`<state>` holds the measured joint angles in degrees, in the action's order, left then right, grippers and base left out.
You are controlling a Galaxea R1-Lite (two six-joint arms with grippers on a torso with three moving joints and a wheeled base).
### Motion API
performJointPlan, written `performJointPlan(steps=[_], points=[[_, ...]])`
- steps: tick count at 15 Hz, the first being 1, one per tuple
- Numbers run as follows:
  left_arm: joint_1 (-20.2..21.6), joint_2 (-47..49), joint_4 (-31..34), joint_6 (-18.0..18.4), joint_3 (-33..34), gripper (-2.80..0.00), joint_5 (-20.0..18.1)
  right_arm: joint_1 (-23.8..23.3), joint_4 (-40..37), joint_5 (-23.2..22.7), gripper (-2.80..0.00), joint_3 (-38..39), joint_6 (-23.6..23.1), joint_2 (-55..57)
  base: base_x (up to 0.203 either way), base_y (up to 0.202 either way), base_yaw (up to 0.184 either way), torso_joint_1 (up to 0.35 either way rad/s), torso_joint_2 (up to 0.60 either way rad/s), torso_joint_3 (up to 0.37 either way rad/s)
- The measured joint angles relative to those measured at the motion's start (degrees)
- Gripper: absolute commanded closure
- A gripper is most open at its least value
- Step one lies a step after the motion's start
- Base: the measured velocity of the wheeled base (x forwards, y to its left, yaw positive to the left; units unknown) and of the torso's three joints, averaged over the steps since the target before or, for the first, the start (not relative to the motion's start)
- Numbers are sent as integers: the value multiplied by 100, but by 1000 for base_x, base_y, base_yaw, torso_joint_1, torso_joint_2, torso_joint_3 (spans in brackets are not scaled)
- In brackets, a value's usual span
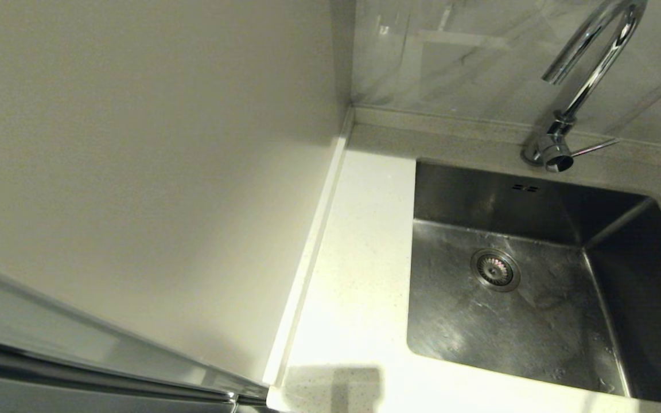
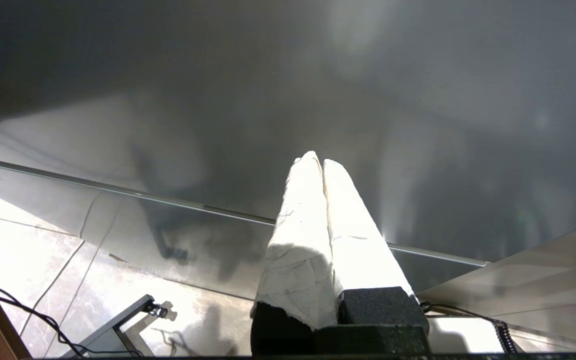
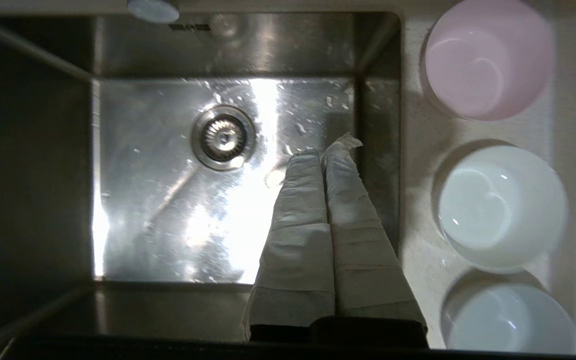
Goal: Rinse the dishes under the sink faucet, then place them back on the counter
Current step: Put a bowl into the sink
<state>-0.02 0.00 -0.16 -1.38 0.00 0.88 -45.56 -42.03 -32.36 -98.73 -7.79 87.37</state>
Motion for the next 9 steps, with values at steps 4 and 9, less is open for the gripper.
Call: performJointPlan(steps=[4,9], points=[[0,0,0,1,0,0,-1,-619,16,-363,0,-732,-300,987,0,0,0,0,0,0],[-2,0,0,0,0,0,0,-728,1126,-146,-280,-401,-972,1523,0,0,0,0,0,0]])
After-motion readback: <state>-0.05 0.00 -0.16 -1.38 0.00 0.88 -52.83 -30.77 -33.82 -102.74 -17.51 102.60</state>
